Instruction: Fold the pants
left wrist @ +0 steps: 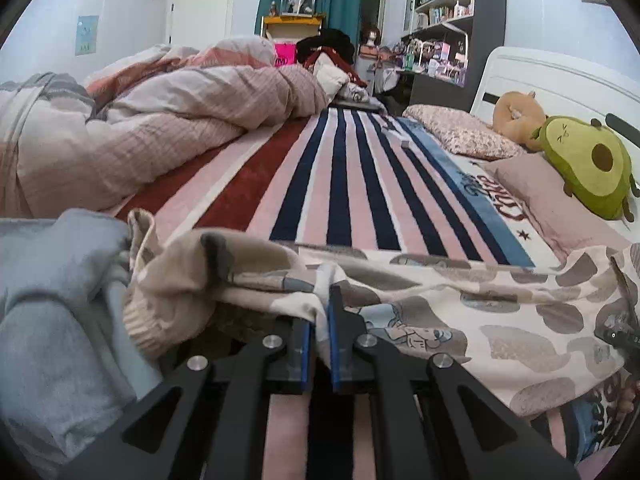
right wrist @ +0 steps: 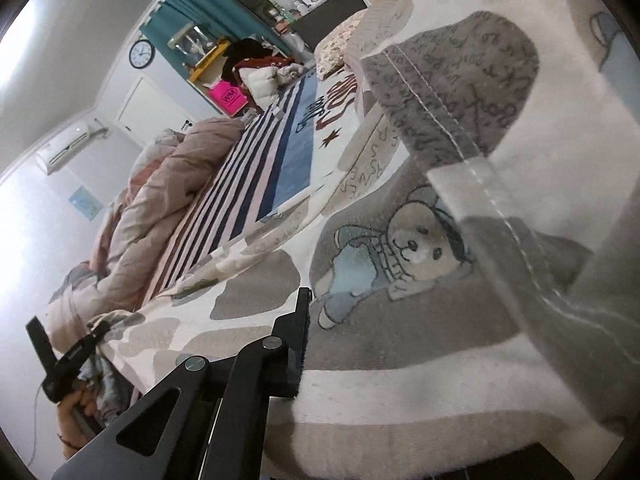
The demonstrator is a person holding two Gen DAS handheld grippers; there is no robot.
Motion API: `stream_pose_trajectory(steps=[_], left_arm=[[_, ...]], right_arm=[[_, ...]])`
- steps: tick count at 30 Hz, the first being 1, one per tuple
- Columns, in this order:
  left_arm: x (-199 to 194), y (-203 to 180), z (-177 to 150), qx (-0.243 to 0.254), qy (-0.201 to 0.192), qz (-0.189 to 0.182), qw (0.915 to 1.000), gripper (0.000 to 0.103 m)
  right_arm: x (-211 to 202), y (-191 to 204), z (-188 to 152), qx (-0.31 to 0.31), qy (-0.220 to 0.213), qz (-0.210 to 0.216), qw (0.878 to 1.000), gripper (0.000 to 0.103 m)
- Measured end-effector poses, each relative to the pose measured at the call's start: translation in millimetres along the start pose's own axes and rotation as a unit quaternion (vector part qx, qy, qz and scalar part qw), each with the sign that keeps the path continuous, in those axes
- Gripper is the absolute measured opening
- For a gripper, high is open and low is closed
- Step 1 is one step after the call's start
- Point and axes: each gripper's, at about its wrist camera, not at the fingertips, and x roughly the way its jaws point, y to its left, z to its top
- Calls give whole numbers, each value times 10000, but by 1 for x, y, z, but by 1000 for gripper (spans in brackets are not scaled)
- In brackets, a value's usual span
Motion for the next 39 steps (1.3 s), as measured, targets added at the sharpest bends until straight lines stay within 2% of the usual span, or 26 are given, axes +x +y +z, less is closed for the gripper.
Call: stream_pose_trajectory(steps=[4,6,7,8,10,12,14,15,18,20,22,25,26,28,29,31,32,34,35,36,37,38,39], left_arm=[[7,-1,-5,91,242,-2,9997,7],[3,1,-5,58,294,26,9995,20],[-2,1,-4,93,265,49,9996,39],[-10,1,-3,106,227,-3,9997,50],[-28,-1,0,141,144,-227,9995,51],[-46,-6,3,268,28,-250,9993,52],[-60,-11,9,384,-104,-305,9987,56],[-64,-16,15,485,-106,-512,9975,58],[-52,-31,26,855,69,-797,9931,59],[-33,-43,31,1064,234,-1036,9886,66],[-10,-55,33,1265,419,-1253,9831,66],[33,-76,32,1656,817,-1383,9730,66],[45,-82,31,1764,904,-1424,9698,66],[68,-95,29,2036,1104,-1512,9610,66],[76,-101,27,2177,1134,-1473,9581,66],[93,-116,22,2615,1172,-1246,9499,66],[100,-119,21,2701,1226,-1157,9479,66],[111,-120,20,2715,1379,-1057,9466,65],[115,-119,19,2693,1430,-1041,9467,59],[120,-118,19,2621,1498,-1111,9468,52],[122,-117,19,2558,1553,-1192,9467,28],[125,-115,18,2482,1614,-1271,9467,8],[126,-115,19,2432,1637,-1328,9468,7]], right_arm=[[12,1,0,-81,460,-182,9987,6],[13,3,-2,-192,654,-159,9975,15],[10,8,-4,-342,790,-144,9962,27],[5,15,-6,-493,936,-174,9942,38],[-4,29,-10,-826,1237,-192,9887,50],[-16,51,-17,-1357,1579,-171,9779,50],[-23,72,-20,-1712,1834,-111,9680,50],[-26,82,-21,-1897,1922,-27,9629,49],[-29,110,-11,-2384,1927,244,9515,49],[-23,122,0,-2646,1809,273,9468,49],[-11,132,12,-2992,1664,310,9391,49],[30,137,30,-3479,1615,-150,9234,50],[44,135,34,-3631,1627,-315,9169,50],[79,133,36,-4040,1734,-707,8954,50],[96,131,37,-4227,1807,-864,8838,50],[115,123,37,-4376,1965,-866,8732,50],[124,123,34,-4454,2080,-779,8674,49],[133,125,28,-4658,2166,-867,8536,47],[137,126,25,-4757,2167,-964,8470,46],[140,127,24,-4801,2146,-1037,8442,41],[141,126,23,-4772,2139,-1033,8461,20],[143,126,24,-4727,2141,-1013,8488,1],[143,127,25,-4741,2056,-1027,8499,2]])
